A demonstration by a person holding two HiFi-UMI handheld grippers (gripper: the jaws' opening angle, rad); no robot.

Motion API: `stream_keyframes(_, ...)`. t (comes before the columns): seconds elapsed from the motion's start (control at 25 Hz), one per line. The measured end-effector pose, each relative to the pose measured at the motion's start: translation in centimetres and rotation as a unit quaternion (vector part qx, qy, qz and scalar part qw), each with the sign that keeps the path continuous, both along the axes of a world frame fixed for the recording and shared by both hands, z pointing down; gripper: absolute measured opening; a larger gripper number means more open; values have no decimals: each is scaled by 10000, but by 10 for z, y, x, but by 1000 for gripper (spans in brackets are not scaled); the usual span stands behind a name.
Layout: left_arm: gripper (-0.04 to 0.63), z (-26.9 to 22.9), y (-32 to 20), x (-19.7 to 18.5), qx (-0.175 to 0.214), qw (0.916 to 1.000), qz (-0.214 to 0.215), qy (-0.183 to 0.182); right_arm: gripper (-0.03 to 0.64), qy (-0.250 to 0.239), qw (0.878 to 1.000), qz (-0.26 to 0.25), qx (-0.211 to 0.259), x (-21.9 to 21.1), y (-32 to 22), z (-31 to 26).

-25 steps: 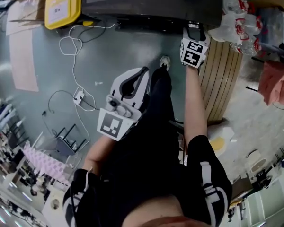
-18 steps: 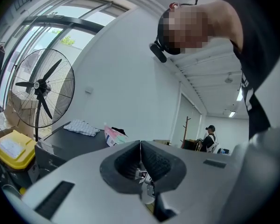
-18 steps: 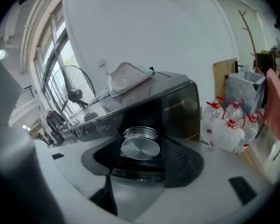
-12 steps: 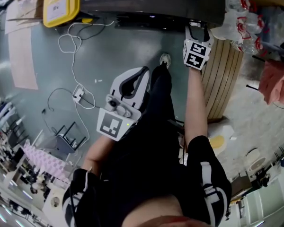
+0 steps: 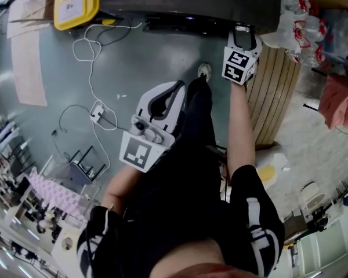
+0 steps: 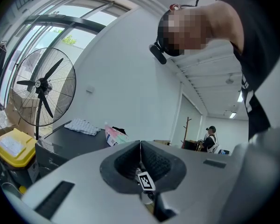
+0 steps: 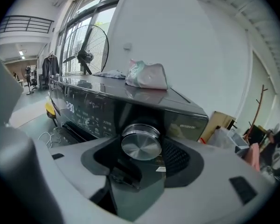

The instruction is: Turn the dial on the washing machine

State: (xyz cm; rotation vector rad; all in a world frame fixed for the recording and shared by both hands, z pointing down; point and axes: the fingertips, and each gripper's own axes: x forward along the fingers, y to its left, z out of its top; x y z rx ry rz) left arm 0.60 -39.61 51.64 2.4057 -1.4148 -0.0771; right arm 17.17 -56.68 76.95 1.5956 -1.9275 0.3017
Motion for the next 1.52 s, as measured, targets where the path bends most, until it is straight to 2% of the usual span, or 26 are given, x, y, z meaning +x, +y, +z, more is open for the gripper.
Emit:
stream_keyframes(0.36, 23, -7, 8, -10, 124, 9999, -25, 50, 291, -82, 9999, 64, 36, -7, 7, -7)
stream_keyframes(0.56, 23, -54, 46, -21, 556, 9983, -75, 147, 291, -345, 9992, 93, 175, -16, 50, -62)
stream_keyframes(0.68, 23, -94, 83, -33, 871, 9958, -100, 255, 280, -826, 9961, 64, 304, -26, 96, -119)
stream_keyframes(0.8, 23, -130, 129, -51, 1089, 9937, -117, 249, 197, -1346, 9898, 71, 456, -36, 156, -185)
stream_keyframes(0.92, 23, -150, 181, -67, 1160, 9931, -73, 146, 82, -1851, 9808, 117, 608, -42, 227, -244)
stream_keyframes(1.0, 22, -159, 213, -74, 1181, 9930, -30, 77, 54, -2108, 9748, 136, 713, -44, 274, -276)
stream_keyframes(1.24, 23, -178, 265, -91, 1172, 9928, -177, 143, 26, -2368, 9659, -83, 1040, -53, 376, -351)
stream_keyframes(1.52, 23, -185, 278, -83, 1097, 9935, -266, 178, 26, -2423, 9626, -402, 1145, -58, 431, -386)
